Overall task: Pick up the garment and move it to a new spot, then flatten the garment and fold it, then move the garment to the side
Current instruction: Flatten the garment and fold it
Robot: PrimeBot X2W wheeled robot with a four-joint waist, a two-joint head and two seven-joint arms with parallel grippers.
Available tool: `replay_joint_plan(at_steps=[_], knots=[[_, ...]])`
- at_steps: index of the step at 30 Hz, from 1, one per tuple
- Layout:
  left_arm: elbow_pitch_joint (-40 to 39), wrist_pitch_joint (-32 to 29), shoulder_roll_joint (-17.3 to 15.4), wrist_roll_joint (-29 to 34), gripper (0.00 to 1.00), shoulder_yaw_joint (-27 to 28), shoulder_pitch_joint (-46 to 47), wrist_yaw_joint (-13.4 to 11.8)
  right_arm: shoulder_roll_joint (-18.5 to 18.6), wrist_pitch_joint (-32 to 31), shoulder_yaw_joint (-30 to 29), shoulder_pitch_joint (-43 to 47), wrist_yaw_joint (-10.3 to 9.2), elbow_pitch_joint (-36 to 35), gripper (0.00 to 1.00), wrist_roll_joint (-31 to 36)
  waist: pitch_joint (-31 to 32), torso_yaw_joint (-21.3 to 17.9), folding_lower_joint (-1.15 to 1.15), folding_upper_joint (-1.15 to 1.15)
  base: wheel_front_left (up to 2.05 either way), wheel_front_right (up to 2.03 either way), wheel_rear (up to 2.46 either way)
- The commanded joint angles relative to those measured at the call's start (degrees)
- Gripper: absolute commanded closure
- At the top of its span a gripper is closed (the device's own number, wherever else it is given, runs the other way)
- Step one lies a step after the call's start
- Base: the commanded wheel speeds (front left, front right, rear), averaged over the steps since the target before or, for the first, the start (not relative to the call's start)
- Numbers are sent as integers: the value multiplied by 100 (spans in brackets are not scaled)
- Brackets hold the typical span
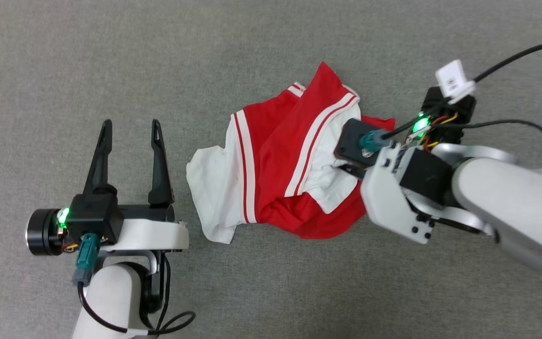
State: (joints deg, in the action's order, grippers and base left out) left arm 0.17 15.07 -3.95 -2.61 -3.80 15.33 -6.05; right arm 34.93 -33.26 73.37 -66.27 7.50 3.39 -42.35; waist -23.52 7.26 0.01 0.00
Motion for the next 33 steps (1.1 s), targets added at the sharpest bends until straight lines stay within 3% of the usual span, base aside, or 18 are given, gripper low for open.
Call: replay_joint_plan(at_steps=[1,9,13,16,18,24,27,29,33], knots=[[11,14,9,41,0,20,-98,33,150,240,-1,-67,-2,-95,100,8,183,-106,-1,0,0,0,0],[19,15,27,64,0,205,-469,51,1246,1473,-66,517,-3,-407,100,-404,642,-408,-1,0,0,0,0],[28,15,37,67,0,257,-611,94,1844,1831,-302,1192,-3,-107,100,-557,726,-507,-1,0,0,0,0],[29,15,49,86,0,269,-673,98,2074,2083,-490,1809,-3,310,100,-752,747,-542,-1,0,0,0,0],[40,15,53,99,0,269,-683,127,2130,2220,-584,2153,-3,643,100,-792,749,-554,-1,0,0,0,0],[107,15,57,134,0,285,-744,183,1691,2442,-566,3182,5,1595,100,-1122,828,-584,-1,0,0,0,0],[136,14,58,158,0,287,-824,191,1532,2791,-812,3269,5,1770,100,-1237,949,-628,-1,0,0,0,0],[159,15,41,178,0,307,-873,201,1593,2999,-1005,3273,4,1756,0,-1205,1043,-659,-1,0,0,0,0],[190,15,38,201,0,328,-978,206,1879,3235,-1429,3231,-3,1474,0,-1140,1220,-723,-1,0,0,0,0]])
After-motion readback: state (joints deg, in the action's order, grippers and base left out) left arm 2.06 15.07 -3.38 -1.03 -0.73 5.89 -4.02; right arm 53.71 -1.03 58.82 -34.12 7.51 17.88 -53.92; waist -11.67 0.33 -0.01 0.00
